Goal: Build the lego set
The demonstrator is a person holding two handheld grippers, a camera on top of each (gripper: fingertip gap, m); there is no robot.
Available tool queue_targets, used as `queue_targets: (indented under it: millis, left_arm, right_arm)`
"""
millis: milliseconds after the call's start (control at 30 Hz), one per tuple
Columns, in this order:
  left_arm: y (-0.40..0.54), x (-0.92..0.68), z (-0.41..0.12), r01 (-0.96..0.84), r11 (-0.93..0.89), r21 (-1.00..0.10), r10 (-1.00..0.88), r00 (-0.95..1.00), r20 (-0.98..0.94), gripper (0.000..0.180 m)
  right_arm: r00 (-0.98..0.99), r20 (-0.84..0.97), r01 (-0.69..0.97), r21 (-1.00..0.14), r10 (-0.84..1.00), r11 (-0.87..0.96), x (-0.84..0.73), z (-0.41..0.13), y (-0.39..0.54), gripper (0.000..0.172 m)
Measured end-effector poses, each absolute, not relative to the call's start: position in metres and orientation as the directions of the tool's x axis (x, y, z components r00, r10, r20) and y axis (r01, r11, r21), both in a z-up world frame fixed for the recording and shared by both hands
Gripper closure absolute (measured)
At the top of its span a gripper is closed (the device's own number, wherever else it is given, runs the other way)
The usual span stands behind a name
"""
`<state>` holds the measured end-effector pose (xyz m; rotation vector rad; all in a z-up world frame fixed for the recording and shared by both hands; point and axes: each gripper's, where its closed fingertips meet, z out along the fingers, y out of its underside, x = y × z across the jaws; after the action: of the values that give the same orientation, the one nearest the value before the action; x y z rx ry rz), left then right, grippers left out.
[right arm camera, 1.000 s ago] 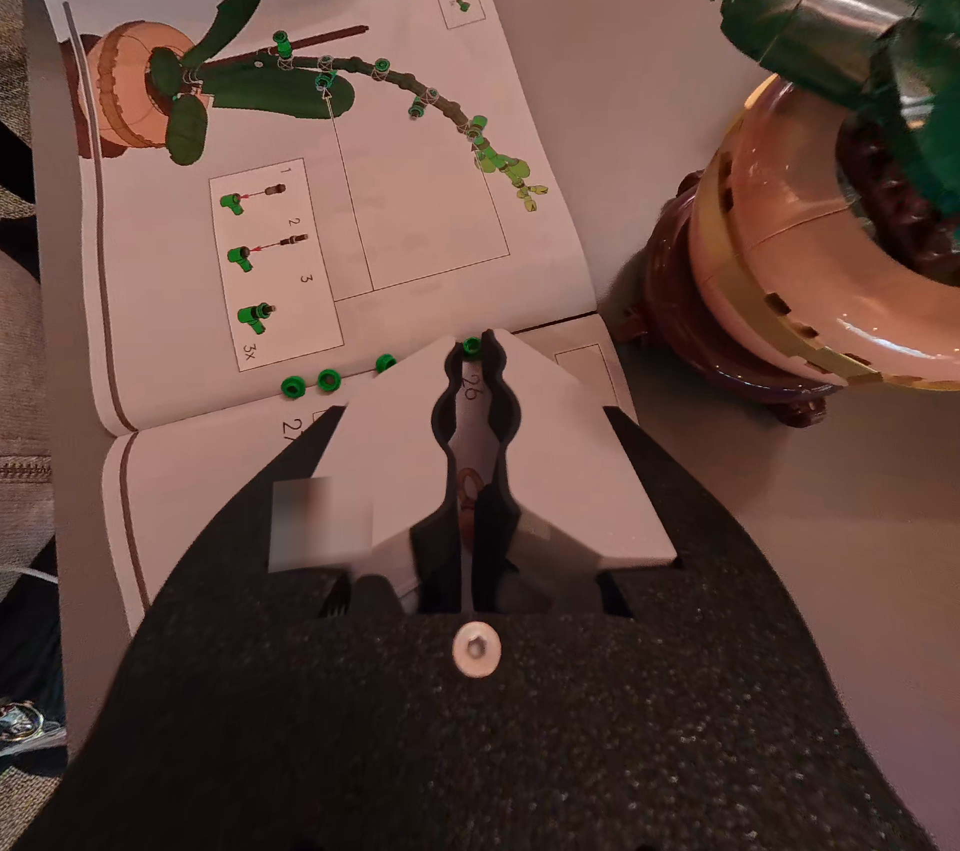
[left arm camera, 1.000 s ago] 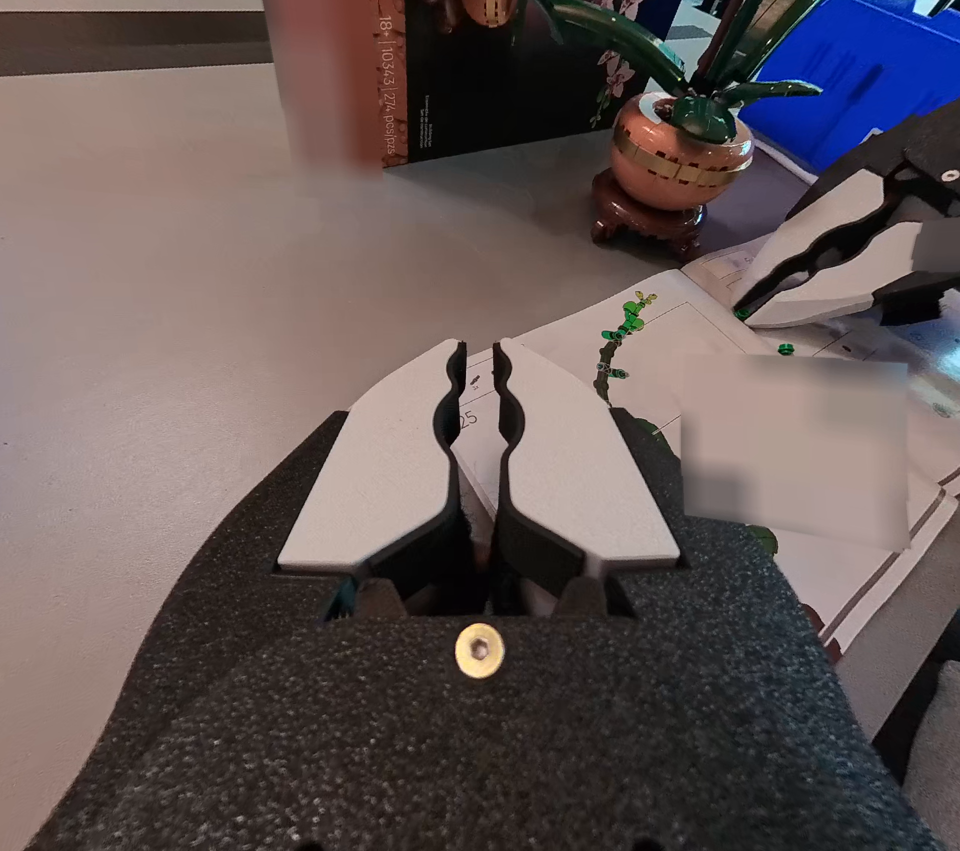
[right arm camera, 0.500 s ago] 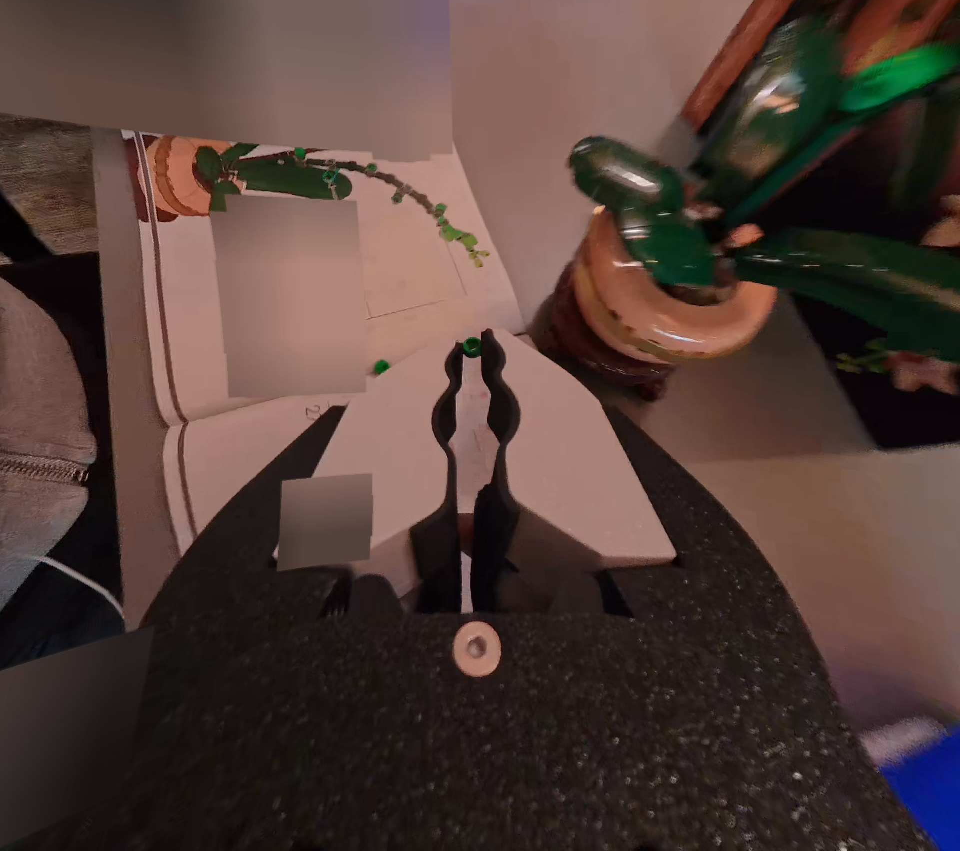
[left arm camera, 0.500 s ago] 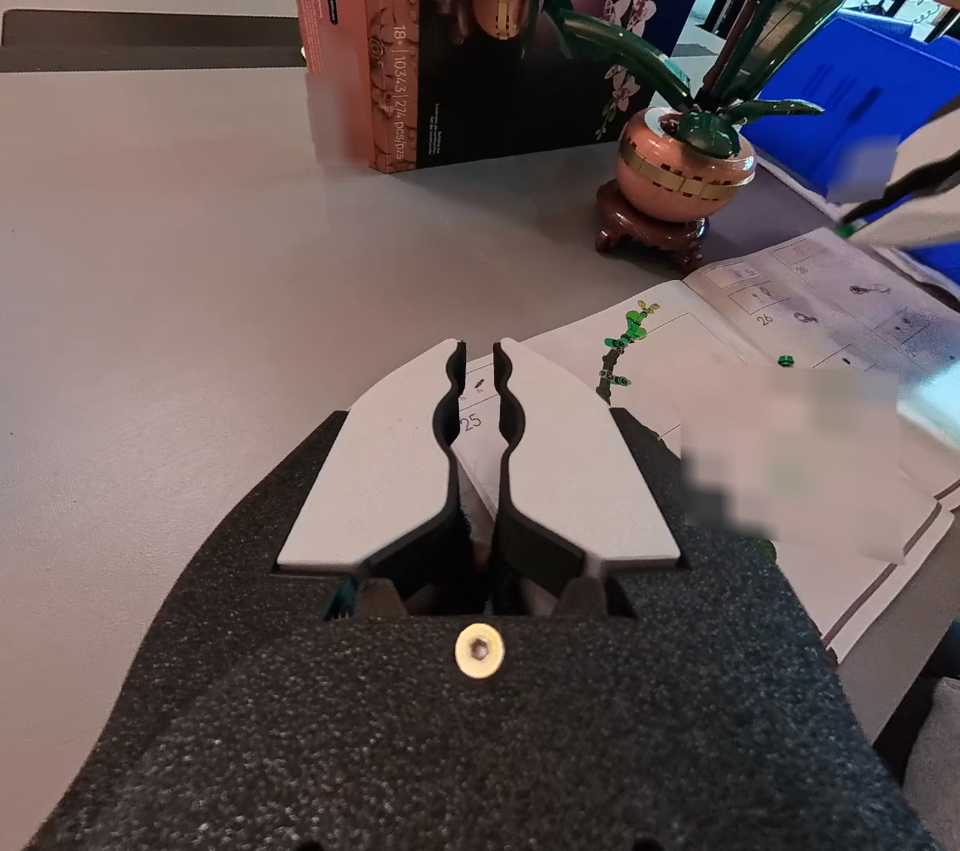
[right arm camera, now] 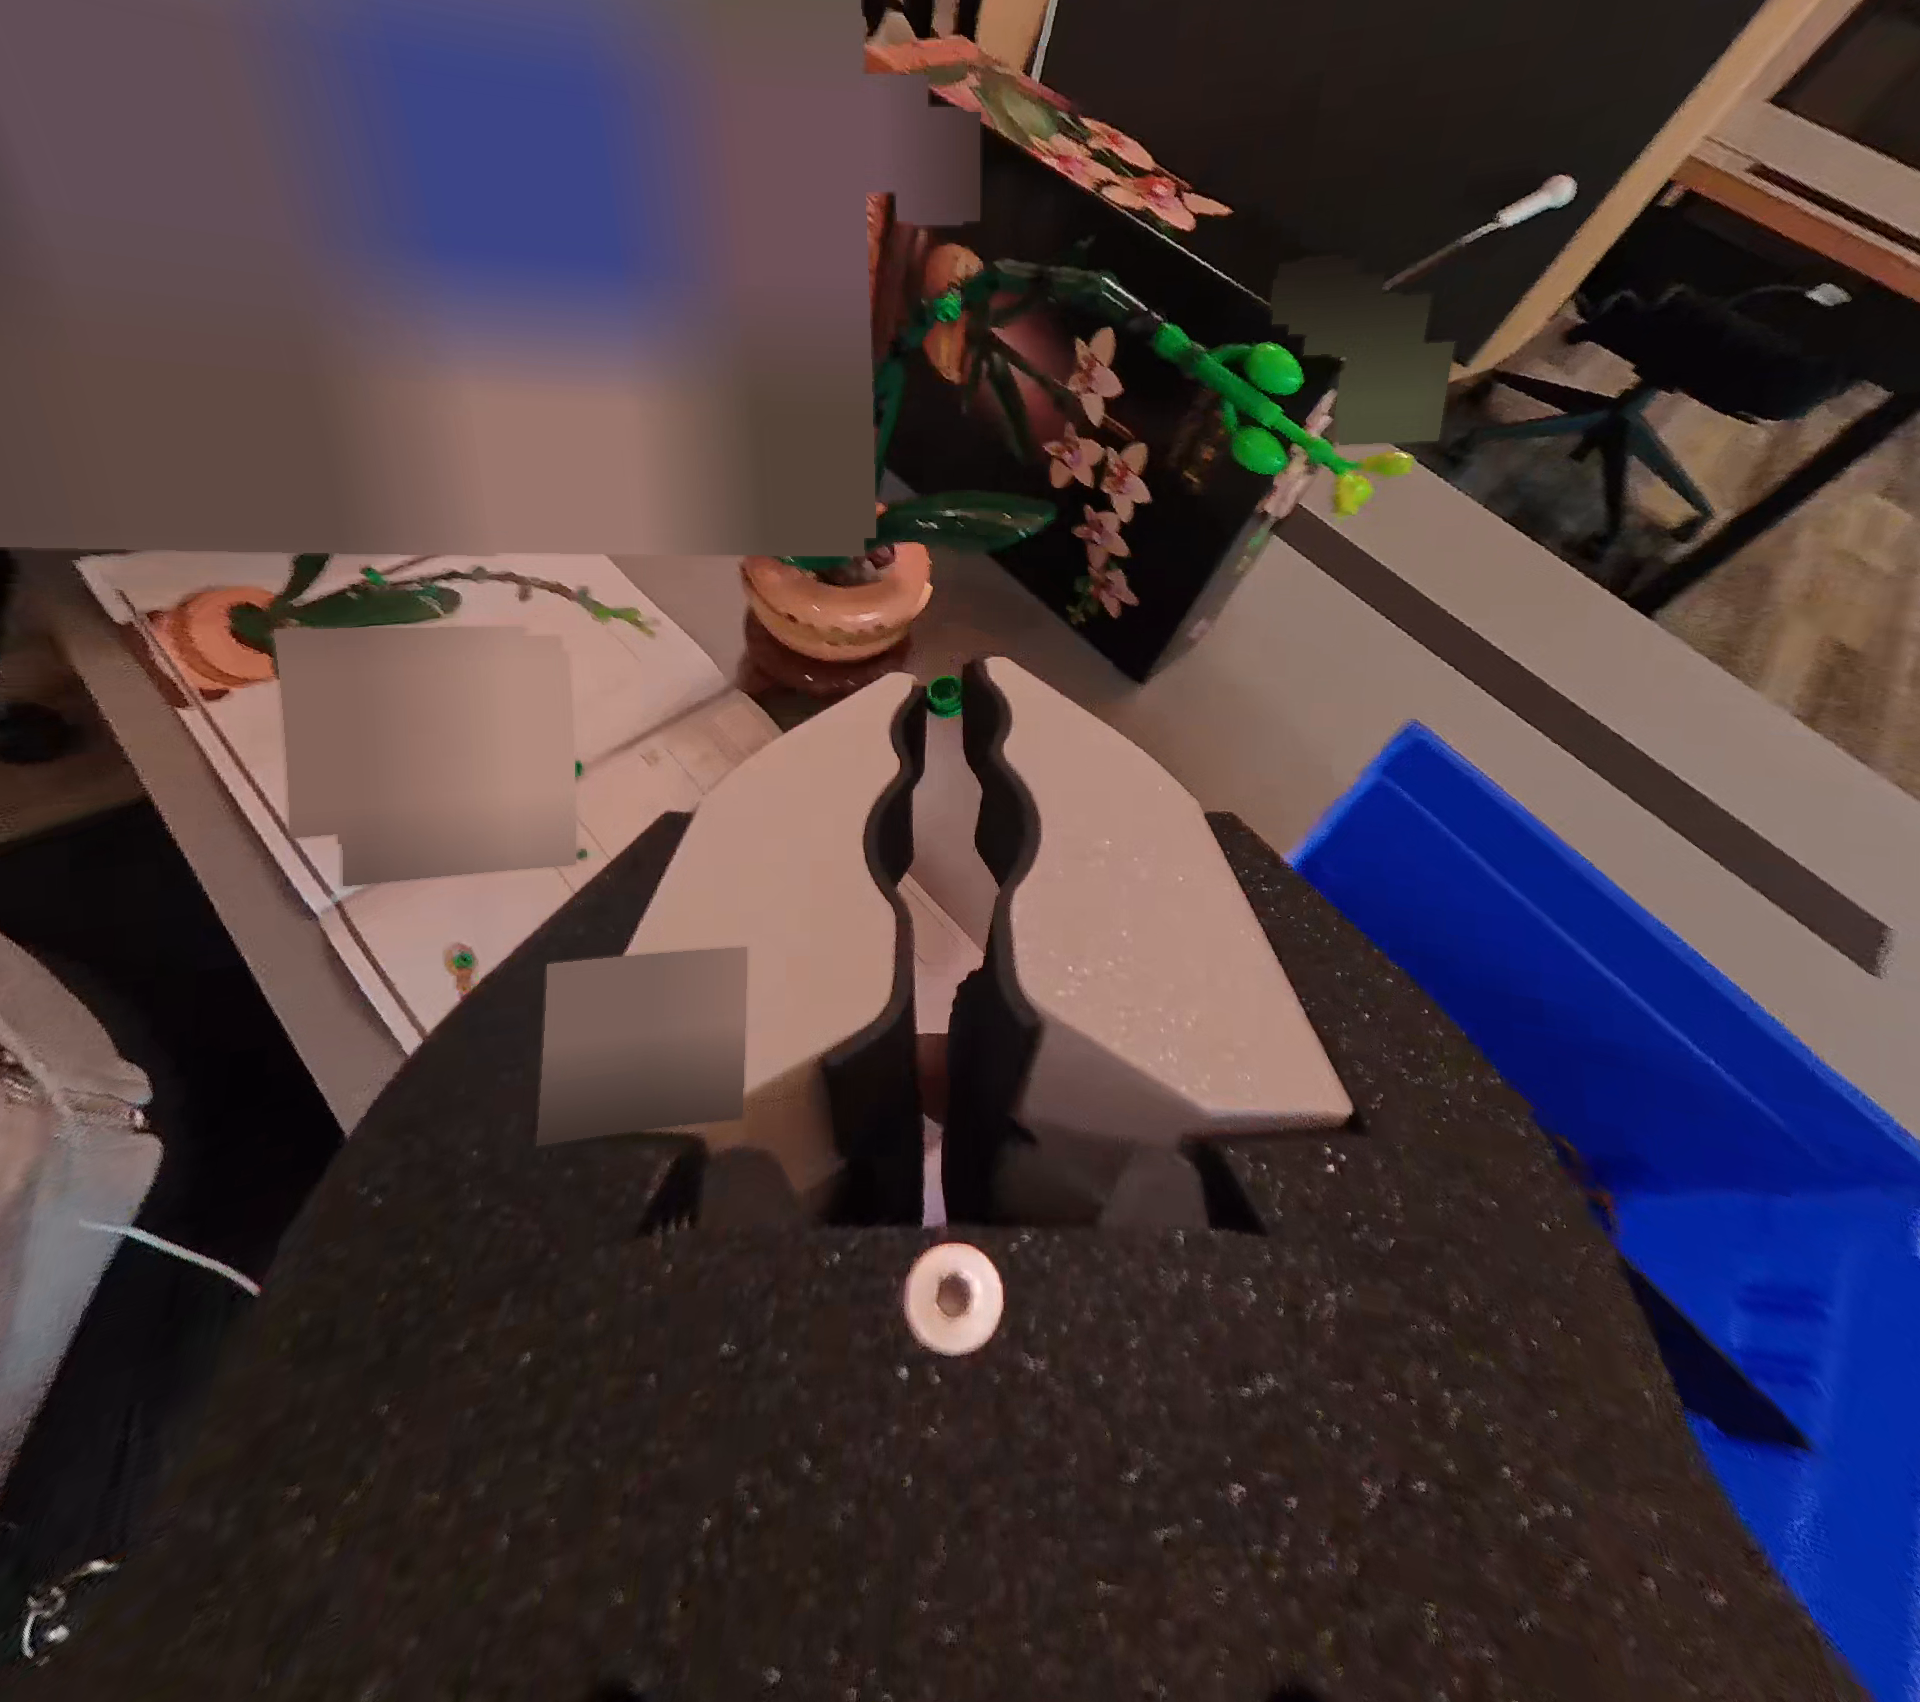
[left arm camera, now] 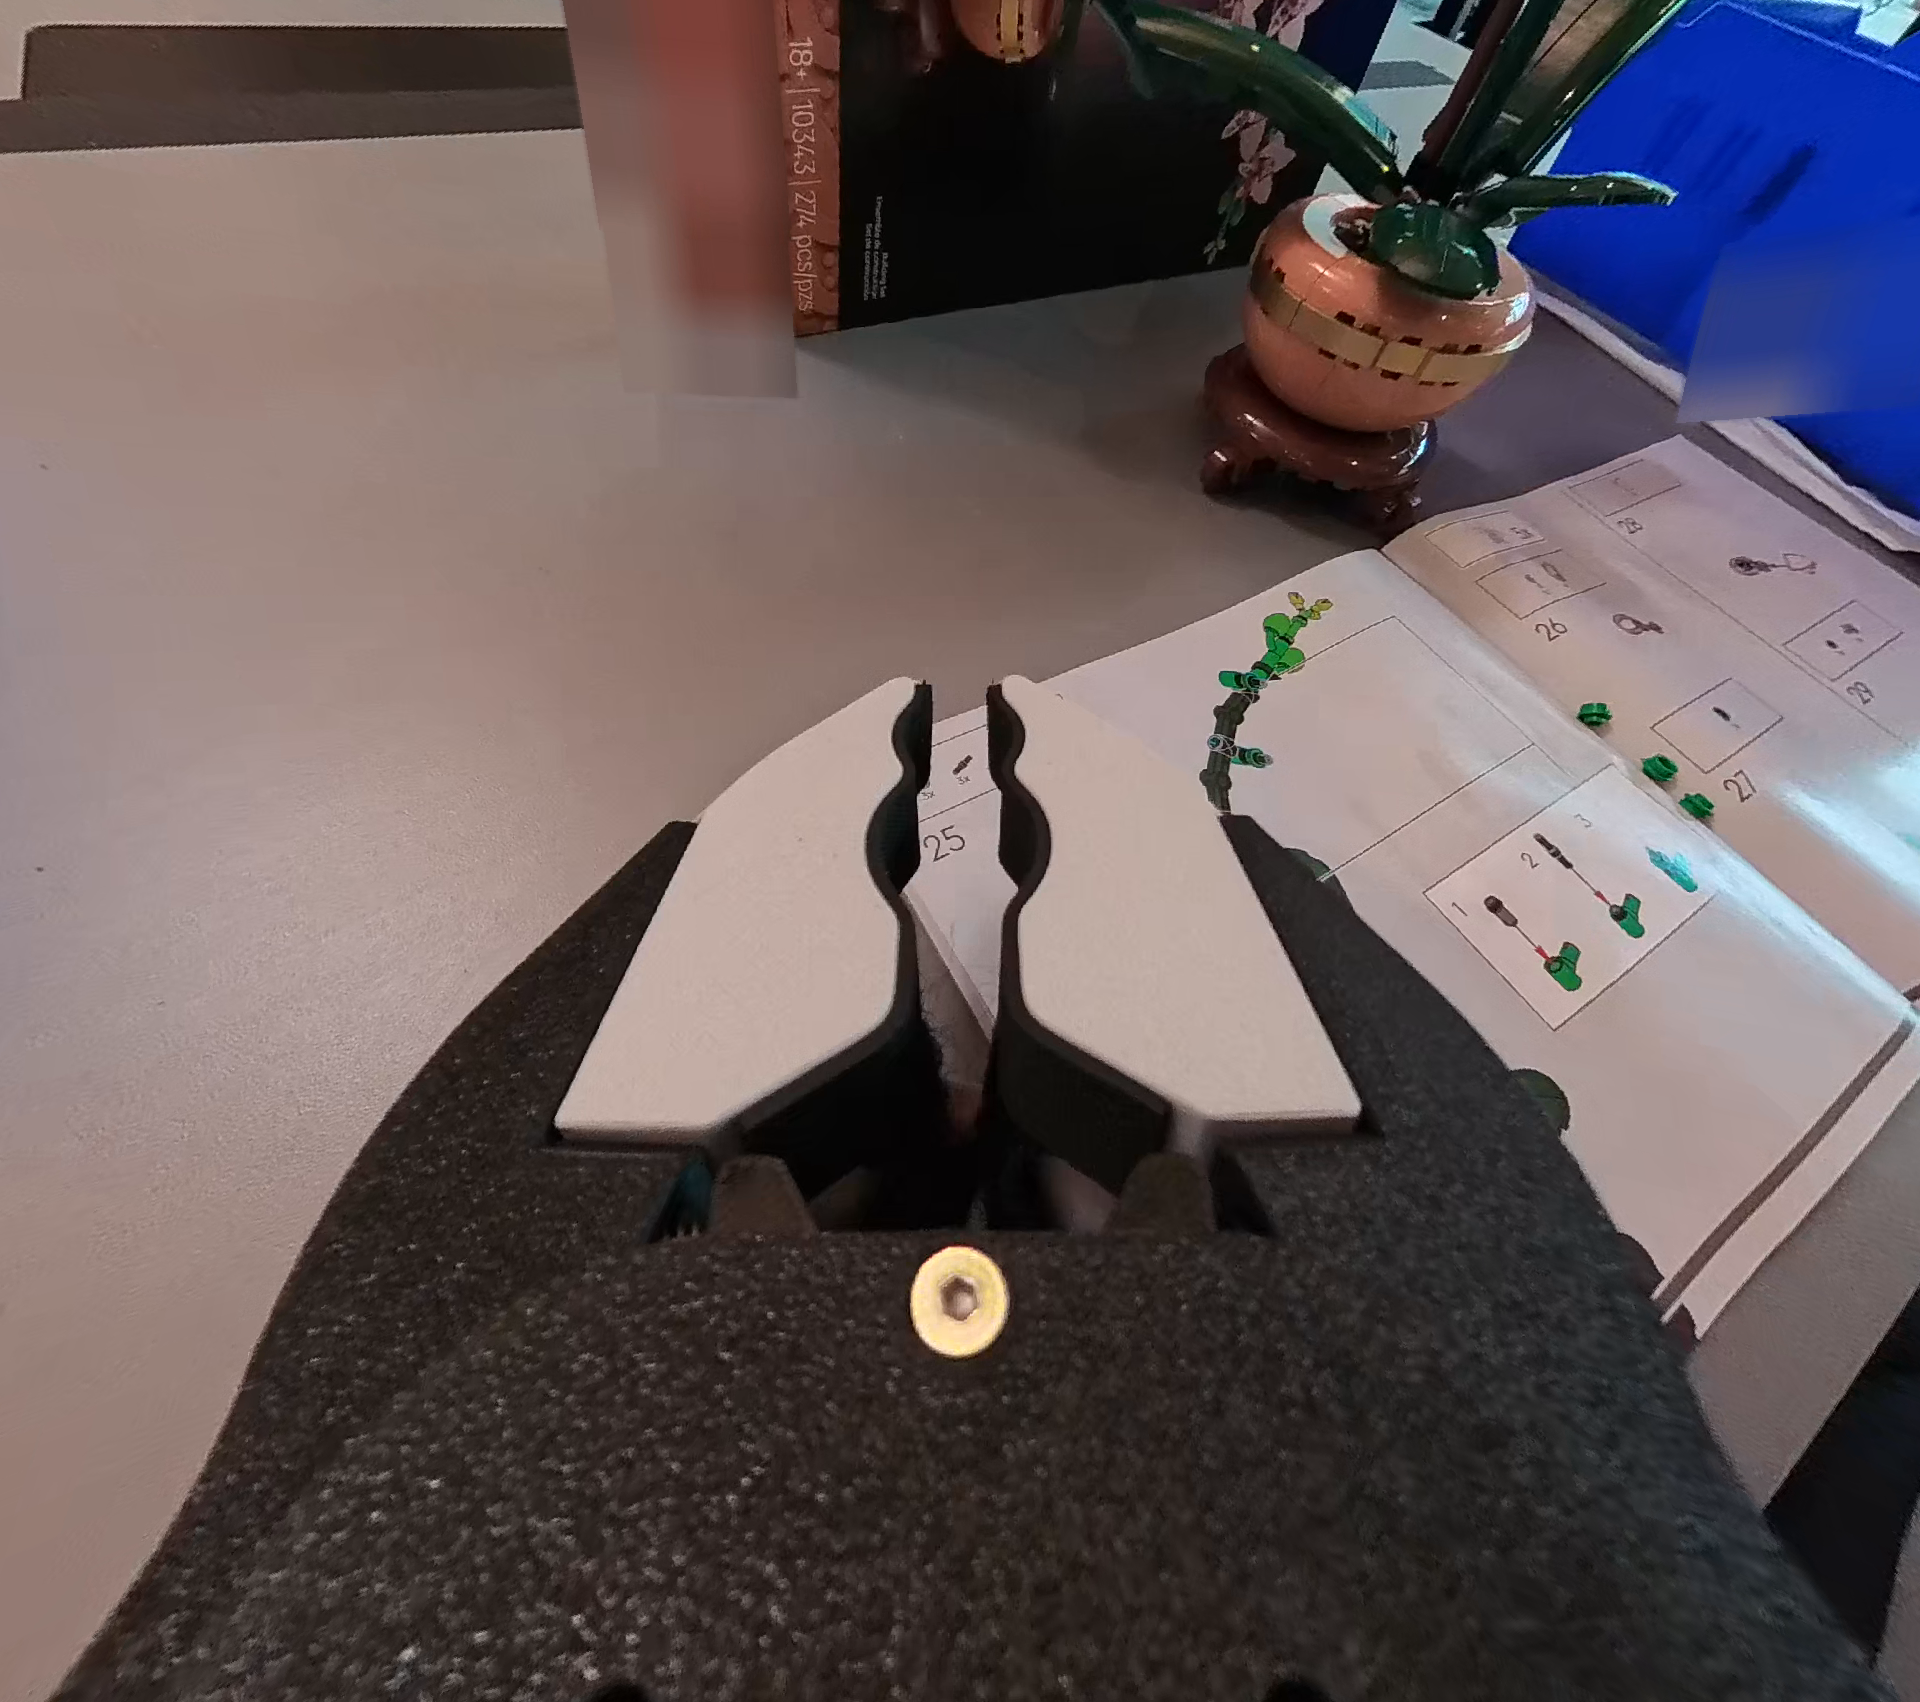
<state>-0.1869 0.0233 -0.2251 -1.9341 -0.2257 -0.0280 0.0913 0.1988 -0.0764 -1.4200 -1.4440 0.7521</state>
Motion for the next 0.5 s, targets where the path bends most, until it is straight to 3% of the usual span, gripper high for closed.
queue_targets:
  millis: [233,500]
  left_arm:
    - [0.024,-0.186,-0.226,0.159,-0.355,-0.921,0.138,0.983,0.117,0.171]
    - [0.024,-0.185,-0.226,0.148,-0.358,-0.922,0.135,0.985,0.106,0.171]
  right_arm:
    - [0.236,0.272,0.594,-0.800,0.933,0.083,0.143,-0.095,0.226,0.165]
    - [0.261,0.182,0.831,-0.543,0.948,-0.124,0.211,-0.165,0.244,0.166]
